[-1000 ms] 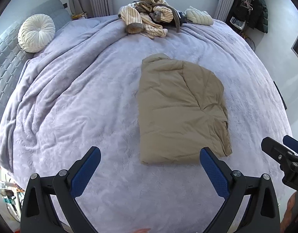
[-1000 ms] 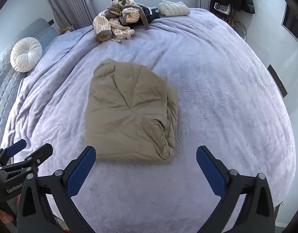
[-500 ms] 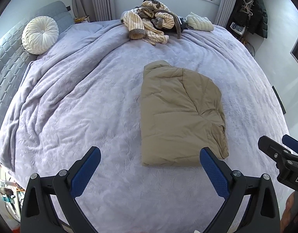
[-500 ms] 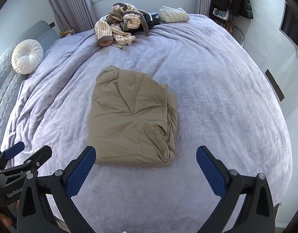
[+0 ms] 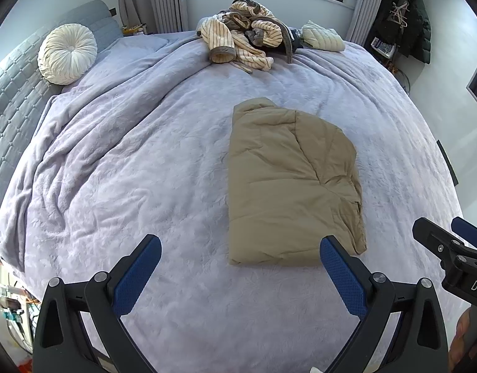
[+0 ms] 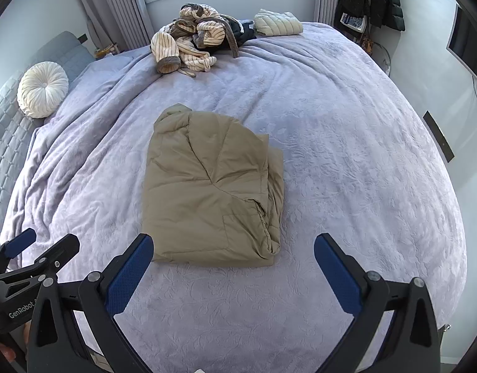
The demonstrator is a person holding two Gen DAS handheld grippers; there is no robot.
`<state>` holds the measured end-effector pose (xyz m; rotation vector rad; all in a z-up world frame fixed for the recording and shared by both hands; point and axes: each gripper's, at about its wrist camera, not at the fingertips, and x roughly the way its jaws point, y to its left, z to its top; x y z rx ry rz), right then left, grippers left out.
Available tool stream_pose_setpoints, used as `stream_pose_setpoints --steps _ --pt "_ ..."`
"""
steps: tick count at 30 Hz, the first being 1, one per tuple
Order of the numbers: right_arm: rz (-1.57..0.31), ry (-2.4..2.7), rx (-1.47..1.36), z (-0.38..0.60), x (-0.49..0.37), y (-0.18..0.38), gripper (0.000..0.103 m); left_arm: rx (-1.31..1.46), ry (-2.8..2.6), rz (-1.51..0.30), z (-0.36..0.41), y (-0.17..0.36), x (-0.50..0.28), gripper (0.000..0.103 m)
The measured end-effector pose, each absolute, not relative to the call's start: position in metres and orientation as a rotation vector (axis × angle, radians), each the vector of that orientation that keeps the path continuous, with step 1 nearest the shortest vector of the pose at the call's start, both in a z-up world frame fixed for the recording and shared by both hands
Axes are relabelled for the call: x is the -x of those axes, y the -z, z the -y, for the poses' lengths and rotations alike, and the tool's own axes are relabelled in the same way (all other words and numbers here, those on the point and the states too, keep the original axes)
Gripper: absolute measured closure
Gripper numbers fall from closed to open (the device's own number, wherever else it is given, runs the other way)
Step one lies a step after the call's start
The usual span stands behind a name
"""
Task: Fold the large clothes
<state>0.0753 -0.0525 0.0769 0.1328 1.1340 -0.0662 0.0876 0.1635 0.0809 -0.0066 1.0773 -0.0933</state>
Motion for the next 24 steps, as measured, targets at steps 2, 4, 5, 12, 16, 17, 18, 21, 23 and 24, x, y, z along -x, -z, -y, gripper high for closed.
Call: stream_pose_setpoints --steps 2,4,5,12,16,17,18,21,23,24 --pt "-1.134 0.067 -0.133 0.0525 -0.0755 -0.0773 0.000 0.004 0.091 -1.076 -0.1634 -0.0809 -0.0876 0.001" --pt "-1.134 0.067 -0.133 0.0529 -0.0756 -0.0772 0.000 0.003 0.093 -1.076 -0.1635 -0.0812 -0.0881 0.001" --pt "-1.134 0.067 -0.134 0.0531 -0.0757 -0.0771 0.000 0.002 0.093 -1.076 -0.1633 -0.0813 -0.0881 0.001" --pt "-1.136 0.066 -0.133 0.0544 -0.0772 -0.0775 0.000 0.000 0.093 -1.076 -0.1618 -0.0816 -0.0885 0.001" --pt "-1.136 0.066 -0.134 0.0548 -0.0768 -0.0778 0.000 0.000 0.092 -1.075 -0.1614 -0.0817 -0.0880 0.001" --pt "-1.137 0.066 -0.134 0.0547 -0.0768 -0.0779 0.000 0.000 0.093 -1.074 -0.1612 -0.0817 -0.0880 0.001" --pt "-1.138 0.066 -0.135 0.0546 -0.0767 -0.0780 0.000 0.000 0.092 -1.074 -0.1613 -0.0817 -0.0882 0.001" --pt "-1.137 0.067 -0.136 0.0544 -0.0768 -0.0782 0.000 -0.003 0.094 -1.074 -0.1613 -0.0815 -0.0886 0.001" --pt "-1.137 0.069 -0.137 0.0548 -0.0771 -0.0783 0.000 -0.003 0.094 -1.075 -0.1606 -0.0818 -0.0886 0.001" --pt "-1.137 0.068 -0.137 0.0554 -0.0771 -0.0777 0.000 -0.004 0.092 -1.075 -0.1606 -0.0818 -0.0886 0.001"
